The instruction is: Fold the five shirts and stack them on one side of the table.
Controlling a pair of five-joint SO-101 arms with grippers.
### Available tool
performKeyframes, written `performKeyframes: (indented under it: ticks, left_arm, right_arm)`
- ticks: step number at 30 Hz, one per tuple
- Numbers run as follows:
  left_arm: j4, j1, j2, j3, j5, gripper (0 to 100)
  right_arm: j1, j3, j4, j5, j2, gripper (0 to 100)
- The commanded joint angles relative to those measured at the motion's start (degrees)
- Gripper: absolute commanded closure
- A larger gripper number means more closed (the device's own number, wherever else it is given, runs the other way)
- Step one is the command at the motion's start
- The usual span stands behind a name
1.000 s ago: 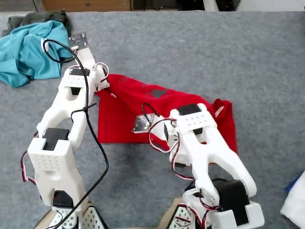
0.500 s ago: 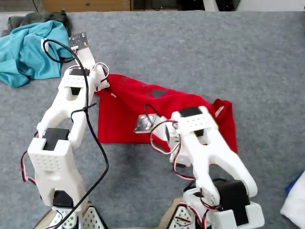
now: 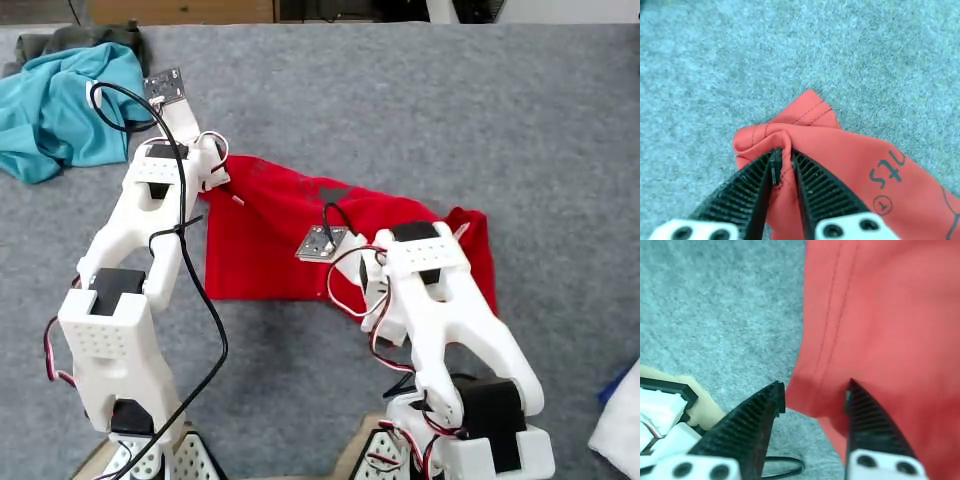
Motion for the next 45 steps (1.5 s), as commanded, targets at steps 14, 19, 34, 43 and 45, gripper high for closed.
performKeyframes:
  ticks: [14,19,34,43,45]
  left_arm:
    - [2.11,0.44,-1.01,-1.67,-0.26,98]
    - [2.11,0.44,-1.01,-1.67,-0.26,98]
    - [2.11,0.44,-1.01,-1.67,-0.26,98]
    - [2.29,0.0,-1.19,-4.92,0.18,98]
    - [2.29,-0.53,-1.19,-8.26,0.26,98]
  right_arm:
    - [-2.15,2.24,-9.32,-0.88,12.09,83.5]
    - [4.18,-4.0,-9.05,-0.88,12.18,95.4]
    - [8.57,-28.7,4.48,-5.8,12.09,99.2]
    - [13.05,-51.65,8.53,-7.47,12.62,99.1]
    - [15.25,-56.22,7.3,-7.47,12.97,99.1]
